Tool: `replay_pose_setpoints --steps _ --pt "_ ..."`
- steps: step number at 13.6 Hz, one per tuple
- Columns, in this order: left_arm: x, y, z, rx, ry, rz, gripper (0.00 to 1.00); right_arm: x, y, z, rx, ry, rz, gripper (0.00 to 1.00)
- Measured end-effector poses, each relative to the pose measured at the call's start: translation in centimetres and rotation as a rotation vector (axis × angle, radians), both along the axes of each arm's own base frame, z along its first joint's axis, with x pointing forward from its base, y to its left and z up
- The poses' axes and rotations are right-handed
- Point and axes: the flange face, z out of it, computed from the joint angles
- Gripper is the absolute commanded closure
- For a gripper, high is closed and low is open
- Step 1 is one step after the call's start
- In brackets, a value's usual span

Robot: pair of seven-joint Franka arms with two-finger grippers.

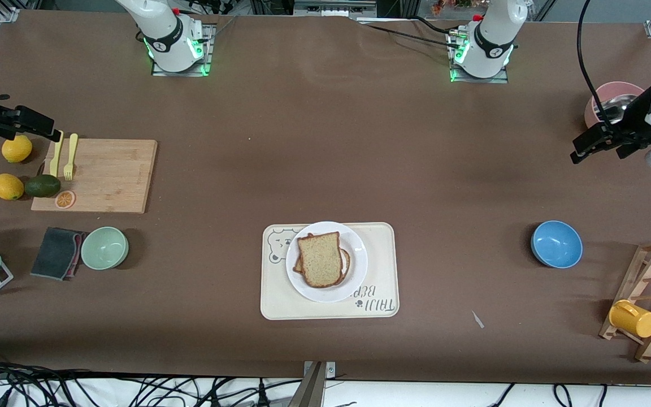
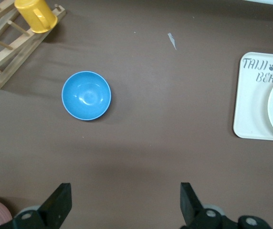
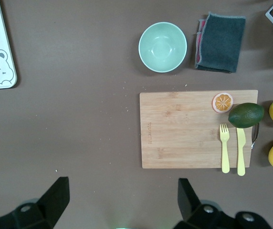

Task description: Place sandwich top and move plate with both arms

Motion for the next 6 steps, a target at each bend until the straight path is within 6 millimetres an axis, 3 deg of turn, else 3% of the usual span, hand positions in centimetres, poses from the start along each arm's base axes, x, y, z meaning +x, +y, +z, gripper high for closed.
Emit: replay_pose_setpoints --steps 6 --pt "-0.28 -0.16 0.22 -0.001 0.006 -0.021 0.0 0.0 0.0 0.0 0.0 0.0 0.0 0.0"
